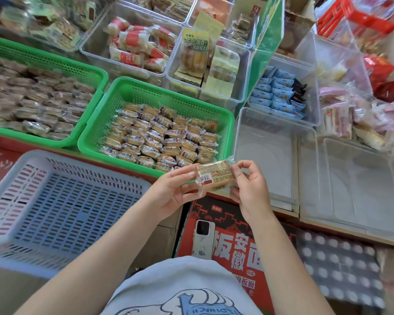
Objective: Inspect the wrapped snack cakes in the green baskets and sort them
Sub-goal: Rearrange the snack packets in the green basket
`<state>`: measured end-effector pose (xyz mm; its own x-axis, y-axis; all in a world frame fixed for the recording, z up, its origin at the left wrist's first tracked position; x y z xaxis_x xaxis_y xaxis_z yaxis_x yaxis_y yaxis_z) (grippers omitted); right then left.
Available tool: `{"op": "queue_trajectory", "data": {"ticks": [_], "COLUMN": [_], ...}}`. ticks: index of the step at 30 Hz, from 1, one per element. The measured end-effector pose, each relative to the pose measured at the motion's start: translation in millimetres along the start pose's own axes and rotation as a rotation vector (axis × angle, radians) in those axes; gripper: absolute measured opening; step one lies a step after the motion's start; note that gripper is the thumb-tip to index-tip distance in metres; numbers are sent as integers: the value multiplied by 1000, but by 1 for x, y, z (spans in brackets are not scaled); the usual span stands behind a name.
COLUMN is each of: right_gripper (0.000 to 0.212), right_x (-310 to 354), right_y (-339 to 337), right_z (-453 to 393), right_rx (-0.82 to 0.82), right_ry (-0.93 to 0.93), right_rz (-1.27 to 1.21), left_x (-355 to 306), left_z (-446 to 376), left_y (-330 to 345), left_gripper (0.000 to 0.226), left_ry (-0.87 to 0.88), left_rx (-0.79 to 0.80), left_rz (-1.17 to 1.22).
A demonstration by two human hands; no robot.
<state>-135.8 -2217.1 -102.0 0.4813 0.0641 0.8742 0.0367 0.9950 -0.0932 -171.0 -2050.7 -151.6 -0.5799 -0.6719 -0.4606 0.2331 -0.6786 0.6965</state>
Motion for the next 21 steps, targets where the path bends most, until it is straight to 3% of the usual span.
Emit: {"op": "queue_trajectory", "data": {"ticks": [4, 6, 9, 12, 15, 21], "right_gripper": [8, 19, 39, 28, 8, 11], "right_x": [-10, -12, -13, -10, -11, -16], "right_y": [10, 17, 33, 46, 48, 27], "right_z": [1, 3, 10, 19, 24, 22], "right_rx": [36, 103, 302, 438, 433, 225], "right_ry": [87, 111, 163, 198, 204, 137], "right_rz": [-134, -188, -289, -416, -478, -477], "left_x": [-8, -13, -18, -20, -19, -16], "left_z": [8, 12, 21, 29, 31, 35], "left_y": [-15, -20, -20, -14, -13, -6], "left_gripper": [30, 28, 26, 18, 19, 44], "left_ry": [68, 103, 120, 111, 118, 118], "left_rx": [-96, -111, -37, 28, 11, 2], "left_rz": [-102, -112, -96, -99, -81, -200]}}
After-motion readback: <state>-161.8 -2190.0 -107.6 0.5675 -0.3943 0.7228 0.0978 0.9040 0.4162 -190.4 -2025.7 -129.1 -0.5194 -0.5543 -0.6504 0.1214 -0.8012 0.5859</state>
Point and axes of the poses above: each hand's wrist, its own z-axis away from the middle knuckle, its own y-axis out of the palm, x = y × z, the point moved 9 cm from there along -z, towards the middle knuckle, and after that the axes turned 2 degrees about y, right-handed, at the moved point
